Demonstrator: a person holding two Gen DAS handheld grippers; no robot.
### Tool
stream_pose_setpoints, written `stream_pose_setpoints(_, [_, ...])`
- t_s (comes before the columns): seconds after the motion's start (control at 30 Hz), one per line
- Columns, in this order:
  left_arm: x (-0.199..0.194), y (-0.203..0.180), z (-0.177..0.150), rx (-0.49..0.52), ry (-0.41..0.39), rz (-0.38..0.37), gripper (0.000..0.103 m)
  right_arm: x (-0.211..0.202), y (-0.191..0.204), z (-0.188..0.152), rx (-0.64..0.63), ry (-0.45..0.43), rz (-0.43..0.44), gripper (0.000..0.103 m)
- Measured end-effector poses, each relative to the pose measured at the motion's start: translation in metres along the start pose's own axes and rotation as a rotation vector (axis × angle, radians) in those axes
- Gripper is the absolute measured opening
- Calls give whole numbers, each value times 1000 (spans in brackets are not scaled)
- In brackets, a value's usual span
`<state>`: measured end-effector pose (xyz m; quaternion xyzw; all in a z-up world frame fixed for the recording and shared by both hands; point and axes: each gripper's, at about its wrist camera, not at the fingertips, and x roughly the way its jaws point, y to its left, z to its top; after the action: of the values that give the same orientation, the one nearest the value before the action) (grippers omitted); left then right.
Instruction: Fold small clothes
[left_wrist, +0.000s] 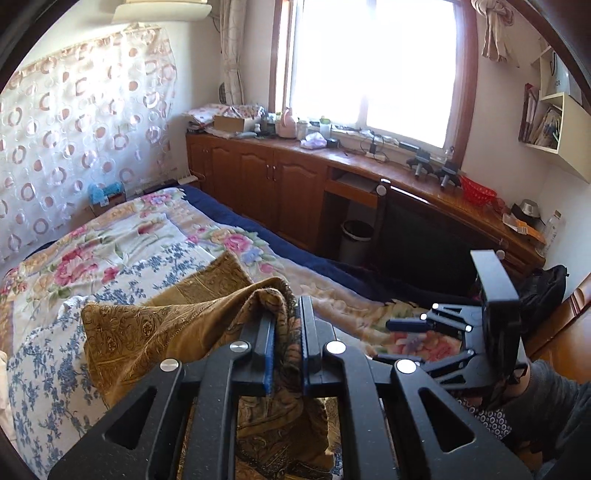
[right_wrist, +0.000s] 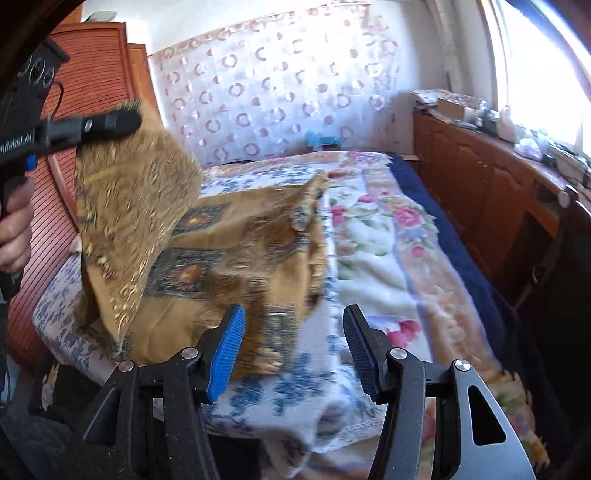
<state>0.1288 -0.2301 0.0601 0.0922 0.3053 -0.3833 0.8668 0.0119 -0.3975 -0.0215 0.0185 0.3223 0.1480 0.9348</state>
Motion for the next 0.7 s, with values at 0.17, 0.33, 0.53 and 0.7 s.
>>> stream_pose_setpoints(0.17, [-8,8,-7,-10,4,-1,50,0,-1,-3,16,10,-22,57])
stream_pose_setpoints(0.33, [-30,27,-20,-30,-13,32,78,8,10,8,8,11,-8,57])
stream_pose_setpoints(0.53, [-51,49,-41,-54,-30,73,79,15,23,25,-39,4,7,57])
stream_pose_setpoints(0.7, [-59,73,-75,-91,-12,143,79,25,36,40,-89,-14,25,57])
